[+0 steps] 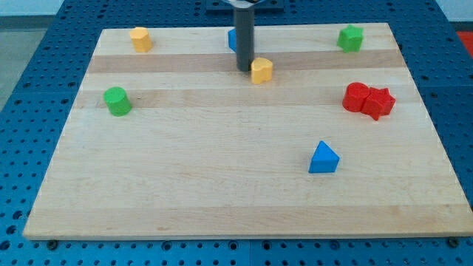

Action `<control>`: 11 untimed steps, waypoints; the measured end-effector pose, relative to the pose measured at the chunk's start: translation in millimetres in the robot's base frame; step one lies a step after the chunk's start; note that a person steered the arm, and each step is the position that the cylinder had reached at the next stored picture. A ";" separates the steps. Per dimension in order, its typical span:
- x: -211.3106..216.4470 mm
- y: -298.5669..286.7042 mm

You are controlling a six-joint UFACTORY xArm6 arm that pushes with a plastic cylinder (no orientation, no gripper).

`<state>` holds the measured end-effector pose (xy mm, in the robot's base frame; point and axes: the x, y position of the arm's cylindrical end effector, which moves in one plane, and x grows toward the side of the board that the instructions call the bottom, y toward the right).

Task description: Move the yellow hexagon to the top of the red circle

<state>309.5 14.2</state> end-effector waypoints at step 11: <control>53.6 126.4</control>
<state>363.1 140.7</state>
